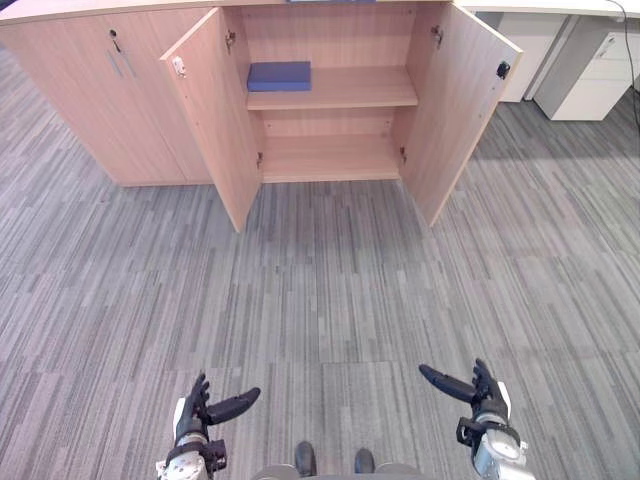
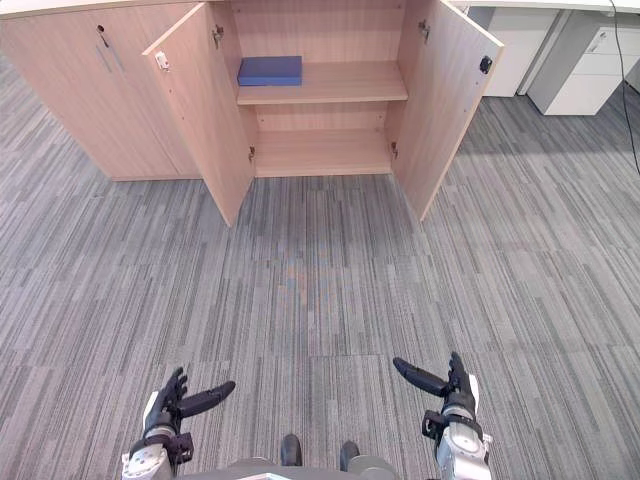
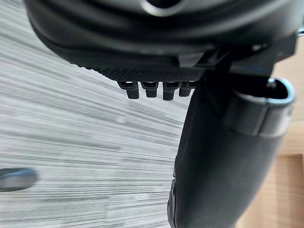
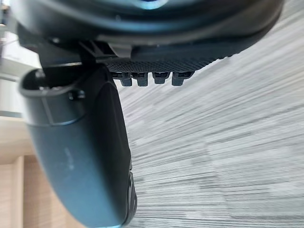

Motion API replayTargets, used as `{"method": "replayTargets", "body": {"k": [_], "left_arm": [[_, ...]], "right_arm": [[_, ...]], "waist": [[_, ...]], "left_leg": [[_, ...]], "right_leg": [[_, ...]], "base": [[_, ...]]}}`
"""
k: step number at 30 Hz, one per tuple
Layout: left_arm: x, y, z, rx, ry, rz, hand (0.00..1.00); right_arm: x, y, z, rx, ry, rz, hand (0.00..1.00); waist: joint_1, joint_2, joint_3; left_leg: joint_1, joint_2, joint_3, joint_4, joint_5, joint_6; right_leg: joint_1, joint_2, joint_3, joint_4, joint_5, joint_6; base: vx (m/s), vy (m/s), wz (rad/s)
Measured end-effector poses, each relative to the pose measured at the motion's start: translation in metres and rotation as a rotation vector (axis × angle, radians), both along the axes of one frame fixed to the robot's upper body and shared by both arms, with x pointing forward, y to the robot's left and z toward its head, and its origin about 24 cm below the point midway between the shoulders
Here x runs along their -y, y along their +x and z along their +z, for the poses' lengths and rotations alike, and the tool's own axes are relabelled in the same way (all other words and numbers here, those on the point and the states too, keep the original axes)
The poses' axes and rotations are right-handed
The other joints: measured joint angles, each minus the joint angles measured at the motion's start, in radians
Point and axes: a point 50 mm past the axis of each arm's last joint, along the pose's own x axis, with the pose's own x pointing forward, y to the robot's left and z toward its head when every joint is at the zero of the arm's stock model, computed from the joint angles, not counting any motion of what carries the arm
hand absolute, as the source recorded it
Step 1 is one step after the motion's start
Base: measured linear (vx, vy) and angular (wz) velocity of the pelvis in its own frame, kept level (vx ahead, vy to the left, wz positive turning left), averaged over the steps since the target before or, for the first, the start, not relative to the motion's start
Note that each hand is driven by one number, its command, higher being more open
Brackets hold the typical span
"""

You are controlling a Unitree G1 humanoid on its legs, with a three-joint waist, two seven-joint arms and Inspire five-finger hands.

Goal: Walk over to the cabinet, pick up the folder, carry it to the office cabinet, place the folder inside the office cabinet, then close the office cabinet door

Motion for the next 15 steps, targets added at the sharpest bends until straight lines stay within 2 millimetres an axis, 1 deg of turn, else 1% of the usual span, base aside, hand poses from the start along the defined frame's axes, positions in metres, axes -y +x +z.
{"method": "replayTargets", "body": {"k": [3,12,13,15], "left_arm": [[0.0017,0.0,0.0012,0.014,-0.02,-0.014,1.0],[0.0046,-0.0043,0.0011,0.016,-0.035,-0.028,1.0],[0.0052,-0.0043,0.001,0.016,-0.036,-0.026,1.0],[0.0073,-0.0015,0.0023,0.027,-0.039,-0.027,1.0]], "right_arm": [[-0.0009,0.0022,0.0016,0.006,-0.007,0.021,1.0],[-0.0019,-0.0031,0.0018,-0.007,-0.032,0.062,1.0],[-0.0022,-0.0027,0.0019,-0.008,-0.037,0.069,1.0],[-0.005,0.0047,0.0045,0.007,-0.043,0.081,1.0]], "waist": [[0.0,0.003,0.008],[-0.001,0.013,0.021],[-0.001,0.013,0.021],[0.001,0.012,0.044]], "left_leg": [[0.009,0.0,0.002,-0.005,-0.004,-0.006],[0.009,-0.001,0.014,-0.009,-0.009,-0.008],[0.003,0.0,0.015,-0.006,-0.013,-0.007],[-0.043,0.003,0.023,0.054,-0.046,0.003]], "right_leg": [[0.009,0.0,0.003,-0.006,0.0,0.0],[-0.002,0.0,0.017,-0.009,-0.001,0.001],[-0.007,0.0,0.018,-0.009,-0.001,0.001],[-0.031,0.0,0.026,0.0,-0.002,0.003]], "base": [[0.04,0.002,-0.03],[-0.01,-0.001,-0.04],[-0.03,-0.001,-0.04],[0.0,0.002,-0.09]]}}
